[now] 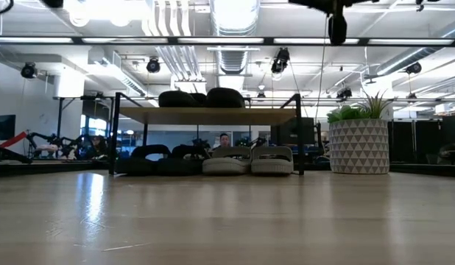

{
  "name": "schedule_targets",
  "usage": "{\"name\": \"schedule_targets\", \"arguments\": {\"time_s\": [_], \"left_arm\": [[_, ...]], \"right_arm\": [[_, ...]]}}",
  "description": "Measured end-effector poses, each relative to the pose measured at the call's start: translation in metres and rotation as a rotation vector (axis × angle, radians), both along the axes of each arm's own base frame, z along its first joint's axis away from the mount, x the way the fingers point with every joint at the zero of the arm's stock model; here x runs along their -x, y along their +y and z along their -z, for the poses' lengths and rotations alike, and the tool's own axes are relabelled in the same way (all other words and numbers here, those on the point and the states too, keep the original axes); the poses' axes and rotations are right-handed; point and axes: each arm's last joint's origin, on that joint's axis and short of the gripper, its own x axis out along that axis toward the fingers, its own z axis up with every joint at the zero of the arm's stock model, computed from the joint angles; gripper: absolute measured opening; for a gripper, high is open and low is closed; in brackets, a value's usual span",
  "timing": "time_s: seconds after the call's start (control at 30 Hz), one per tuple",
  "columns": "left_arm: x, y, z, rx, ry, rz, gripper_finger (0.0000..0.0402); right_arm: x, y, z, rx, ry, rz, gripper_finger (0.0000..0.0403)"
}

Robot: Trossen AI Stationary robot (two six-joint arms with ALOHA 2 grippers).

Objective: Pick and place slides into the shelf
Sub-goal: Return to Home Position

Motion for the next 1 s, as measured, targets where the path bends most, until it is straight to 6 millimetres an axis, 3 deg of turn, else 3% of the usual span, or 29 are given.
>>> {"name": "schedule_targets", "arguments": {"time_s": [0.1, 0.23, 0.33, 0.43, 0.5, 0.57, 0.63, 0.73, 0.8, 0.87, 1.0], "left_arm": [[0.000, 0.000, -0.032, -0.111, 0.046, -0.064, 0.0000], [-0.028, -0.022, -0.061, -0.252, 0.330, -0.365, 0.0000], [-0.037, -0.034, -0.091, -0.332, 0.378, -0.425, 0.0000], [-0.032, -0.036, -0.105, -0.361, 0.347, -0.356, 0.0000], [-0.019, -0.028, -0.109, -0.338, 0.175, -0.085, 0.0000], [-0.010, -0.023, -0.100, -0.244, 0.083, 0.134, 0.0000], [-0.010, -0.024, -0.080, -0.164, 0.121, 0.191, 0.0000], [-0.018, -0.043, -0.044, -0.155, 0.106, 0.483, 0.0000], [-0.018, -0.050, -0.039, -0.098, -0.044, 0.633, 0.0000], [-0.019, -0.053, -0.016, -0.089, -0.042, 0.663, 0.0000], [-0.017, -0.051, 0.007, -0.060, -0.039, 0.694, 0.0000]], "right_arm": [[0.005, -0.001, -0.002, 0.026, -0.022, 0.026, 0.0009], [0.006, -0.004, -0.005, 0.086, 0.016, 0.096, 0.0009], [0.006, -0.006, -0.009, 0.115, 0.043, 0.109, 0.0009], [0.005, -0.011, -0.008, 0.142, 0.084, 0.097, 0.0009], [0.006, -0.015, -0.011, 0.145, 0.075, 0.087, 0.0009], [0.006, -0.018, -0.011, 0.145, 0.071, 0.073, 0.0009], [0.007, -0.021, -0.010, 0.146, 0.074, 0.060, 0.0009], [0.007, -0.023, -0.011, 0.139, 0.070, 0.050, 0.0009], [0.007, -0.022, -0.010, 0.117, 0.075, 0.048, 0.0009], [0.007, -0.022, -0.008, 0.089, 0.078, 0.042, 0.0009], [0.006, -0.022, -0.006, 0.024, 0.079, 0.046, 0.0009]]}}
